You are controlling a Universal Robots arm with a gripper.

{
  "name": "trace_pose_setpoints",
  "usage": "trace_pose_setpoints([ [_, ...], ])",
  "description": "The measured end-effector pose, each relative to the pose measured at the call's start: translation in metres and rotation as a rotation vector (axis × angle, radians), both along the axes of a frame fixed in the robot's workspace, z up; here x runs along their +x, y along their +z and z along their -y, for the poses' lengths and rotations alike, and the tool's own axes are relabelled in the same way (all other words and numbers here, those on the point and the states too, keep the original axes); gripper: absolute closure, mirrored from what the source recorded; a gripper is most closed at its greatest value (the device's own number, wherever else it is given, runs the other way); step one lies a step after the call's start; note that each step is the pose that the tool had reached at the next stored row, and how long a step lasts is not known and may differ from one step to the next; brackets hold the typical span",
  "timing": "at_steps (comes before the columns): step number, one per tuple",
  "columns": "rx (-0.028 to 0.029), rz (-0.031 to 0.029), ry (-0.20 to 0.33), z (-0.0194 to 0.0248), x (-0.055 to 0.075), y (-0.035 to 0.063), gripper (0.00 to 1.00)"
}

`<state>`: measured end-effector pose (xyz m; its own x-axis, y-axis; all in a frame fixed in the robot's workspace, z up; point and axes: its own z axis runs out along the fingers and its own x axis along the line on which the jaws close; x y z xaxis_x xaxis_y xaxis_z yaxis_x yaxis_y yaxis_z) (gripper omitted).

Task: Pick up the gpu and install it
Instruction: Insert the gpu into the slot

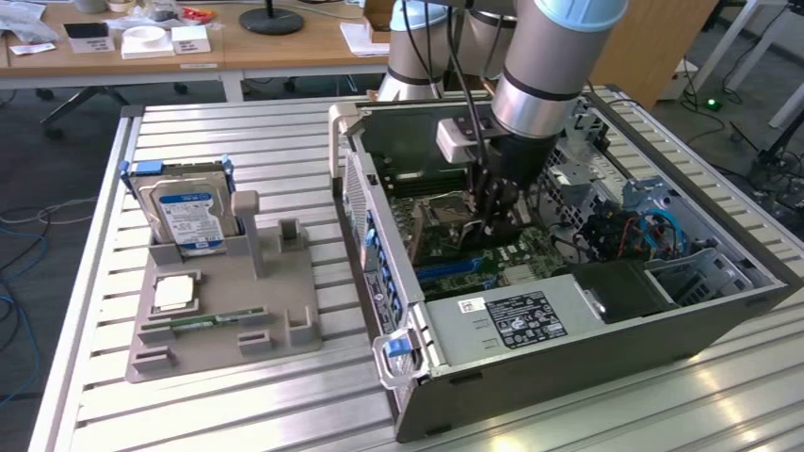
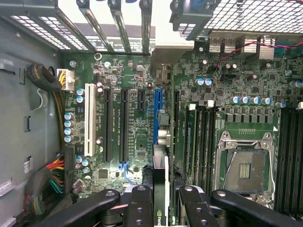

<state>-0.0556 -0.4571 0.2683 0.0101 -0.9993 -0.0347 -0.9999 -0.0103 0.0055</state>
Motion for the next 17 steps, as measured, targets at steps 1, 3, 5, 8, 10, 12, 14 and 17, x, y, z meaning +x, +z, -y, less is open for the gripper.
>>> trace_pose_setpoints([
  [1,0.0,0.0001,0.0,0.0004,-0.0002,0.0,0.74],
  [3,0.0,0.0006,0.0,0.0004,-0.0021,0.0,0.74],
  [5,0.0,0.0015,0.0,0.0005,-0.0045,0.0,0.74],
  [8,0.0003,0.0021,0.0,0.0005,-0.0065,-0.0001,0.74],
  [10,0.0003,0.0027,0.0,0.0007,-0.0072,-0.0006,0.74],
  [12,0.0001,0.0031,0.0,0.0008,-0.008,-0.001,0.74],
  [14,0.0,0.0032,0.0,0.0009,-0.0088,-0.0013,0.74],
  [17,0.0,0.0033,0.0,0.001,-0.0089,-0.0013,0.74],
])
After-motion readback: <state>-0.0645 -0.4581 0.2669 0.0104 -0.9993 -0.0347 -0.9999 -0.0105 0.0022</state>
